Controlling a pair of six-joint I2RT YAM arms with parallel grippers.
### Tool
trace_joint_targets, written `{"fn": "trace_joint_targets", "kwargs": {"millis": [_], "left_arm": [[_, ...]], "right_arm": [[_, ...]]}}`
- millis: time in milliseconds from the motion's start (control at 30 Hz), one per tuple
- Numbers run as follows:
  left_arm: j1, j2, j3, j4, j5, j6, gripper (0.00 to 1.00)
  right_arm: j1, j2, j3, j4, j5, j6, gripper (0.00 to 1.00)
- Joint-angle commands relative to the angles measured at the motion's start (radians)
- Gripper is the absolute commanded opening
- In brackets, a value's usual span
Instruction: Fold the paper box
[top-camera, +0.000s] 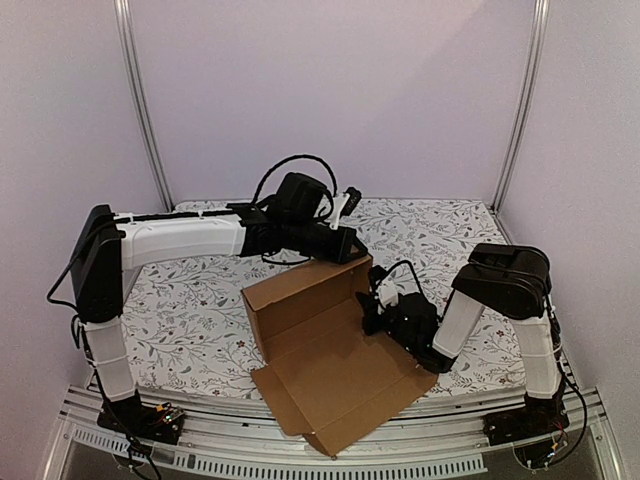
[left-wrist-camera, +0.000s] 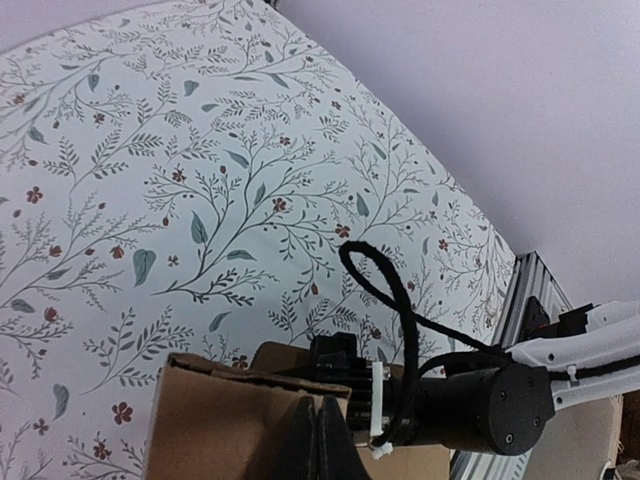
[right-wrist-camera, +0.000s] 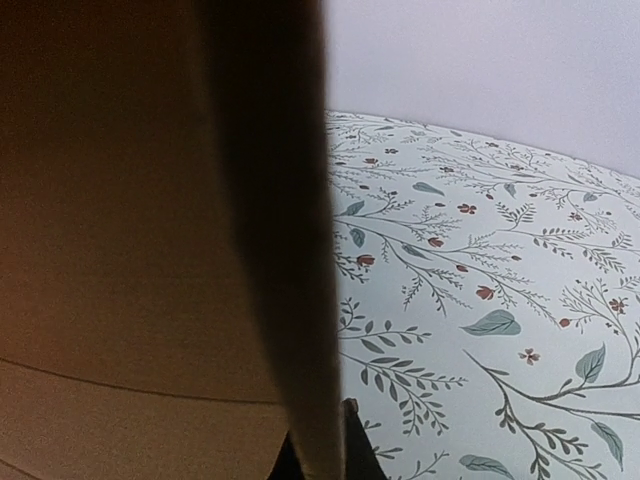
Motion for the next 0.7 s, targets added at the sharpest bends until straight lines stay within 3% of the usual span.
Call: {"fn": "trace_joint_targets", "kwargs": {"millis": [0, 100, 200, 300, 467, 667], "left_arm": [[-0.015, 0.028, -0.01, -0.084, -0.001, 0.007, 0.0], [-0.015, 0.028, -0.008, -0.088, -0.004, 0.006, 0.0], [-0.015, 0.029, -0.008, -0.089, -0.004, 0.004, 0.0], [-0.015, 0.026, -0.01, -0.09, -0.004, 0.002, 0.0], [-0.015, 0.009, -0.029, -0.092, -0.04, 0.014, 0.0], [-0.014, -0.013, -0.027, -0.095, -0.042, 0.032, 0.0]], "right_arm": [[-0.002, 0.019, -0.002, 0.024, 0.009, 0.001, 0.0], [-0.002, 0.004, -0.007, 0.024, 0.002, -0.004, 0.01], [-0.001, -0.033, -0.021, 0.024, -0.006, -0.009, 0.26], [0.001, -0.088, -0.05, 0.023, -0.006, -0.023, 0.43], [0.001, -0.225, -0.15, 0.01, -0.029, -0.036, 0.52], [0.0, -0.477, -0.266, -0.245, -0.05, -0.012, 0.56]]}}
